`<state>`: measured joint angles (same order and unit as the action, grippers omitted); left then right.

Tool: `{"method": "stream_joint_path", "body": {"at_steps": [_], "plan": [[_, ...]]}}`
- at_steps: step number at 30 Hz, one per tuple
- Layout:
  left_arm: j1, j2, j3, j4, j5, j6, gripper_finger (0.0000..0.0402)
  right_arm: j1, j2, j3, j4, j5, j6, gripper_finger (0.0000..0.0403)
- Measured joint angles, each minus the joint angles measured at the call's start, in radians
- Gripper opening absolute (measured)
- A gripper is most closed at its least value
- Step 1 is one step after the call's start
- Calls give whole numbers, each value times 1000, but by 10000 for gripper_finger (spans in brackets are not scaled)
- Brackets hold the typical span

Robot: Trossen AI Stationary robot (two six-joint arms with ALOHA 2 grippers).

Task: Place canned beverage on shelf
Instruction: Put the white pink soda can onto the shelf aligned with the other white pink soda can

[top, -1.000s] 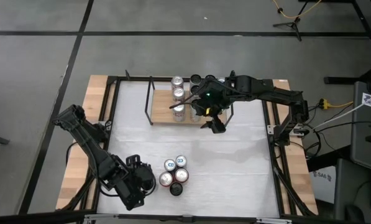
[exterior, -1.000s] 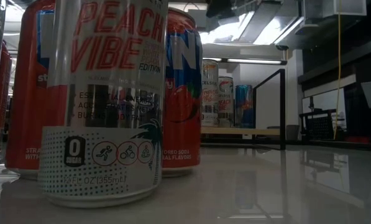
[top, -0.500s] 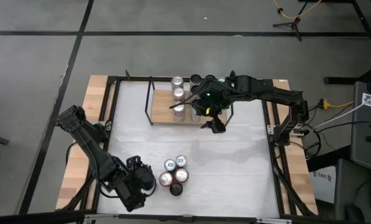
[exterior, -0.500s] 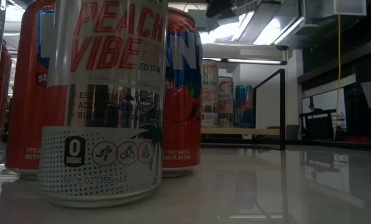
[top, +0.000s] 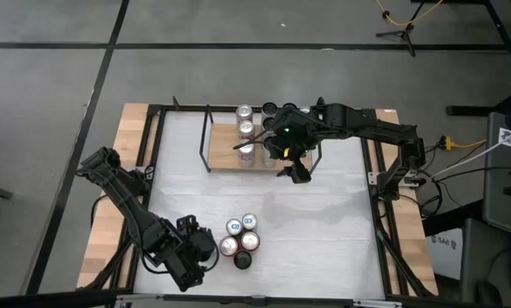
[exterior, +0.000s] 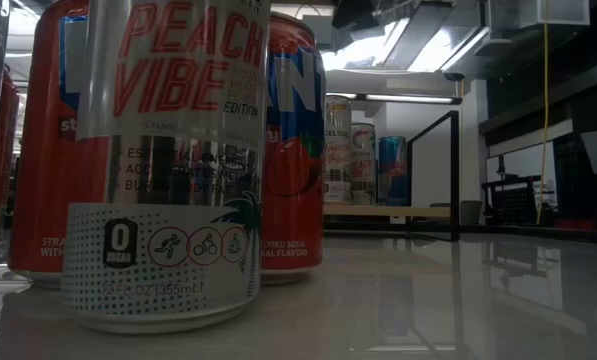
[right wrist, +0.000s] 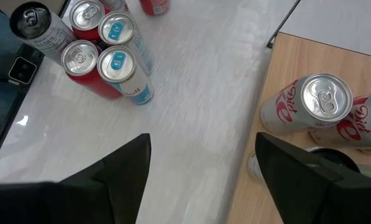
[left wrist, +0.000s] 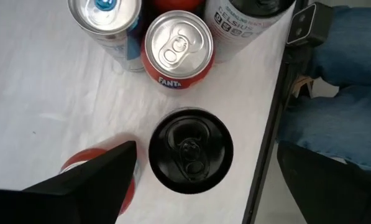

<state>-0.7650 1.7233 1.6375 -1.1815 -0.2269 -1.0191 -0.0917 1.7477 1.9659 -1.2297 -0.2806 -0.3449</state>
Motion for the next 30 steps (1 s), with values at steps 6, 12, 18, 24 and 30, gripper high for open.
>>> {"method": "stream_joint_path", "body": {"at_steps": [6, 12, 18, 24, 30], "plan": [[3, 33, 0, 0, 9, 0, 383, 0, 0, 0, -1, 0, 0, 285], [4, 90, 0, -7, 30, 0, 383, 0, 0, 0, -1, 0, 0, 285], [6, 118, 0, -13, 33, 8, 383, 0, 0, 0, -2, 0, 0, 285], [6, 118, 0, -12, 27, 11, 383, 0, 0, 0, -2, 0, 0, 285], [6, 118, 0, -12, 18, 5, 383, 0, 0, 0, -3, 0, 0, 285]]}}
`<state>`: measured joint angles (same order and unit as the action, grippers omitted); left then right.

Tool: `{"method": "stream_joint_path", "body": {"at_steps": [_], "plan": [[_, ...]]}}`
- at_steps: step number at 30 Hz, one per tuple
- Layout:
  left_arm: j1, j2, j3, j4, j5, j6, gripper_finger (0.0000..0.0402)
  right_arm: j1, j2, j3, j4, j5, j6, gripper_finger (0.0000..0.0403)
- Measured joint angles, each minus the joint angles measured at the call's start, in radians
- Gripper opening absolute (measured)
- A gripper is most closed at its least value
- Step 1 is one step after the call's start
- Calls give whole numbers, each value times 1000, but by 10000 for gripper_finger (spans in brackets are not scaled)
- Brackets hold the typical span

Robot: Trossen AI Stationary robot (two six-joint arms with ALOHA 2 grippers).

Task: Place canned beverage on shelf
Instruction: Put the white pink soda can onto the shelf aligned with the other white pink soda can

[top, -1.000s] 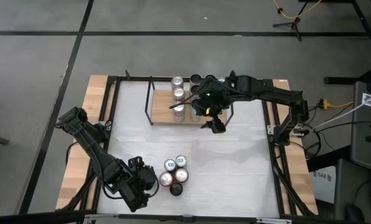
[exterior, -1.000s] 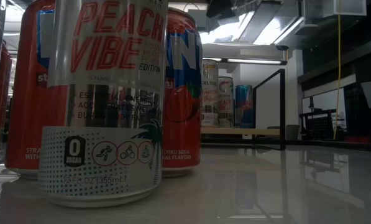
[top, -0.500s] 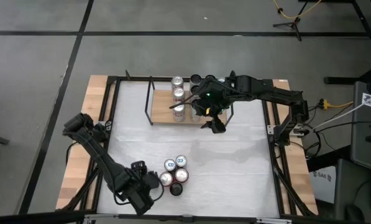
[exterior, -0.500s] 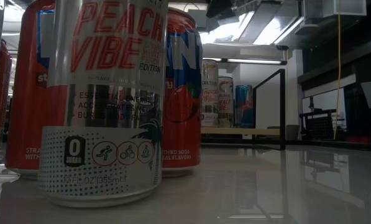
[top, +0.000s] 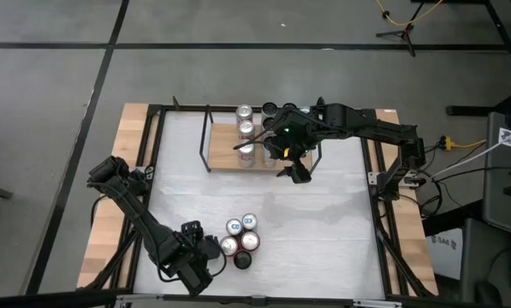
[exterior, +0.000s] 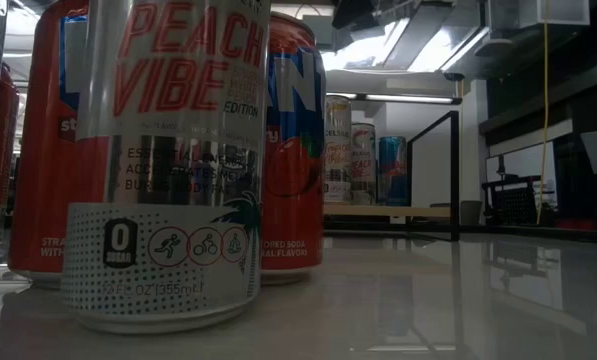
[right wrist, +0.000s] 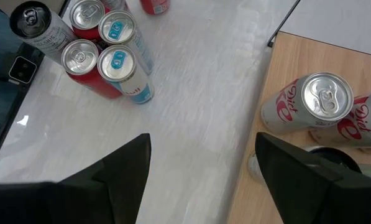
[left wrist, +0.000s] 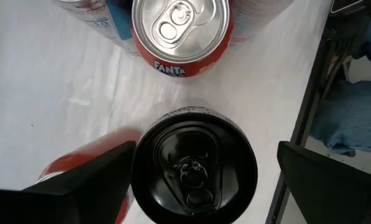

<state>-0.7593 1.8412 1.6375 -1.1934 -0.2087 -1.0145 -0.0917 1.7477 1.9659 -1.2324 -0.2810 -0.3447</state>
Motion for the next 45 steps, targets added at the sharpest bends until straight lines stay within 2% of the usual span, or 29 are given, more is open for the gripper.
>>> {"method": "stream_joint_path", "body": {"at_steps": [11, 23, 28, 34, 42, 45], "plan": [[11, 0, 0, -2, 21, -31, 374, 0, 0, 0, -7, 0, 0, 285], [38, -1, 0, -4, 51, -29, 273, 0, -53, 0, -90, 2, 0, 285], [69, -4, 1, -21, 121, -27, 237, 0, -105, 0, -123, 14, 0, 285], [118, -21, 0, -41, 212, 15, 236, 0, -167, 0, -161, 27, -3, 285], [166, -83, 0, -50, 248, 60, 238, 0, -220, -1, -192, 27, -8, 285], [183, -125, 1, -57, 254, 59, 238, 0, -241, -39, -183, 27, -8, 285]]}}
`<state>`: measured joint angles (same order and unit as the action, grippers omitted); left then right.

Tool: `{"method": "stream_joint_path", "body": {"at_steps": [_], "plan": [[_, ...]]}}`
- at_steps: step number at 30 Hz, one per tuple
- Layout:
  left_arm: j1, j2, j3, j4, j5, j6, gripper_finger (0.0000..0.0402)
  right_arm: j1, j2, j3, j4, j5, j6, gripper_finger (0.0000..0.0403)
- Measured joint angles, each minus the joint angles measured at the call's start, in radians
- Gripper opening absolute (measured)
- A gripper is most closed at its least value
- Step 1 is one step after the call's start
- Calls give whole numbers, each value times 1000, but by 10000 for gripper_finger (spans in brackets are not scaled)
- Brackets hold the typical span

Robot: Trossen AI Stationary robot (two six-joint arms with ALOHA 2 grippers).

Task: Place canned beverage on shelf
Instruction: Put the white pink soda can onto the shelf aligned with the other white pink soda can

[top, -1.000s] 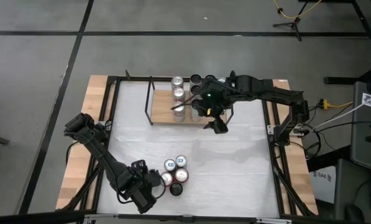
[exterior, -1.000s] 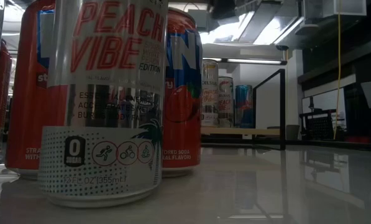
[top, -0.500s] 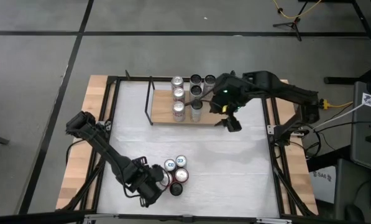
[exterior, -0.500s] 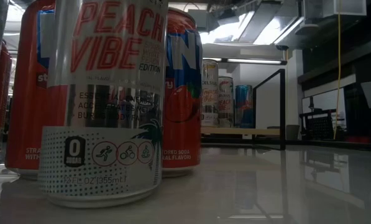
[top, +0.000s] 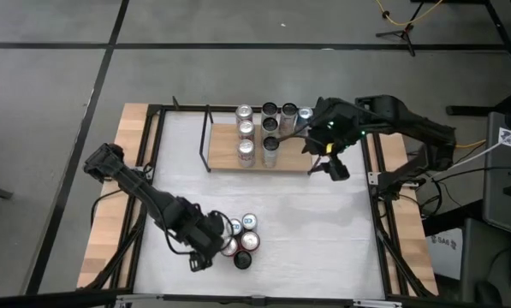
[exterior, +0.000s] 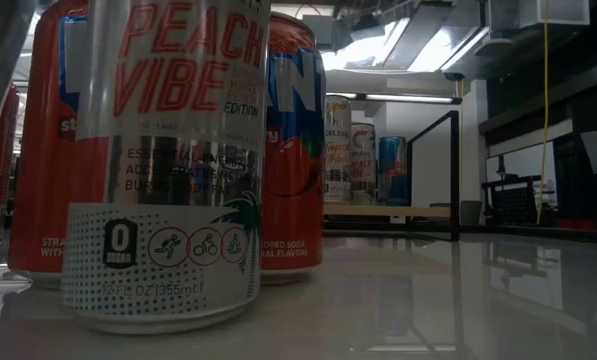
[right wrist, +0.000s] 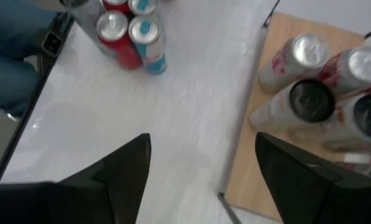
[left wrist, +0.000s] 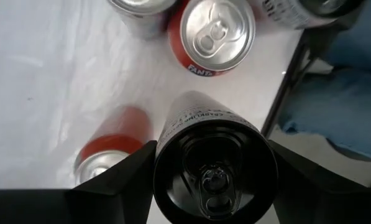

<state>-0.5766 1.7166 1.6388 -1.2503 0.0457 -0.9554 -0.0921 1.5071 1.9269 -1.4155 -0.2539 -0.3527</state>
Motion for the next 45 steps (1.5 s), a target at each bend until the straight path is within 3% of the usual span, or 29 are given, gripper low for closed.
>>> {"method": "stream_joint_path", "body": {"at_steps": [5, 14, 19, 31, 37, 45], "plan": [[33, -47, 53, -66, 24, -2, 238, 0, -72, -157, 71, 0, 9, 285], [117, -52, 285, -322, -25, 100, 238, 0, -243, -504, 337, 18, 80, 285], [192, -52, 389, -315, -65, 202, 239, 0, -289, -618, 406, 20, 147, 285], [448, -34, 439, -294, -90, 516, 242, 0, -279, -690, 486, 20, 170, 285], [548, 32, 439, -144, -76, 732, 242, 0, -279, -691, 484, 18, 166, 285], [602, 179, 439, -25, 5, 954, 243, 0, -279, -691, 488, 18, 165, 285]]}}
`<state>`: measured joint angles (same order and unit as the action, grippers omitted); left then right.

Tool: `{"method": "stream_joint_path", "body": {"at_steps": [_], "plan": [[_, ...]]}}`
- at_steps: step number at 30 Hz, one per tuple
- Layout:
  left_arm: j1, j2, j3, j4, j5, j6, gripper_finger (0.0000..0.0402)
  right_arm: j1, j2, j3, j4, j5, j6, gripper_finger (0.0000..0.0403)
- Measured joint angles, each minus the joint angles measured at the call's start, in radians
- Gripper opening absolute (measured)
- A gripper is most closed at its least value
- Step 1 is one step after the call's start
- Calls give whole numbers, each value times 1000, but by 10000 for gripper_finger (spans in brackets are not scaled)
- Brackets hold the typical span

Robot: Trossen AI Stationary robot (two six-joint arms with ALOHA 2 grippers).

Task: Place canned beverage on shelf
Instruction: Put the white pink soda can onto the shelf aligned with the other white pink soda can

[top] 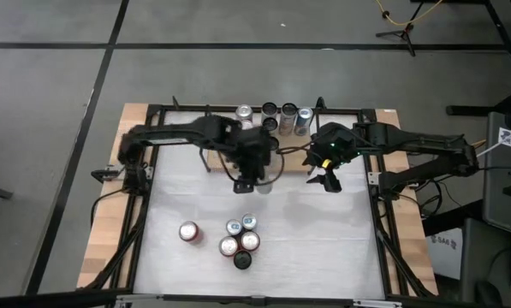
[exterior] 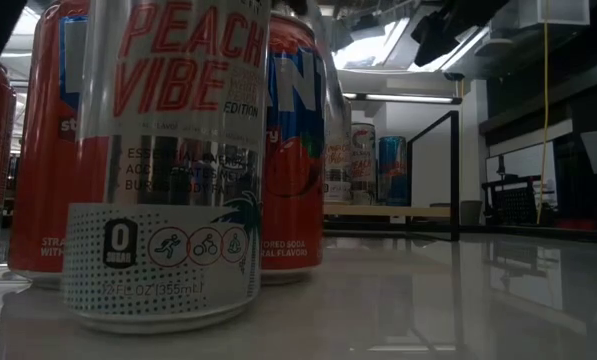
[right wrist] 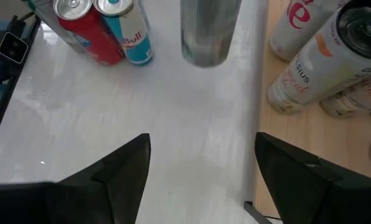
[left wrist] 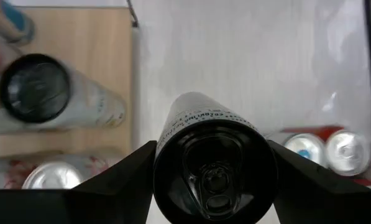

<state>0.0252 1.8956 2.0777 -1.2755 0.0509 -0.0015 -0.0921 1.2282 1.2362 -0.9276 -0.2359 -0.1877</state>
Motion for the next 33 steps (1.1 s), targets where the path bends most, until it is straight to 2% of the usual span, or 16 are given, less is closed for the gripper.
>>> {"method": "stream_joint_path", "body": {"at_steps": [8, 19, 27, 33], "plan": [[1, 132, 0, -2, -4, 114, 243, 0, 0, 0, 11, 0, -1, 285], [-13, 243, 0, -2, -10, 144, 243, 0, 0, 0, 13, 0, -2, 285], [-15, 245, 0, 16, -8, 126, 246, 0, 0, 0, 13, 0, -2, 285], [-14, 245, 0, 14, -9, 84, 271, 0, 0, 0, 13, 0, -2, 285]]}}
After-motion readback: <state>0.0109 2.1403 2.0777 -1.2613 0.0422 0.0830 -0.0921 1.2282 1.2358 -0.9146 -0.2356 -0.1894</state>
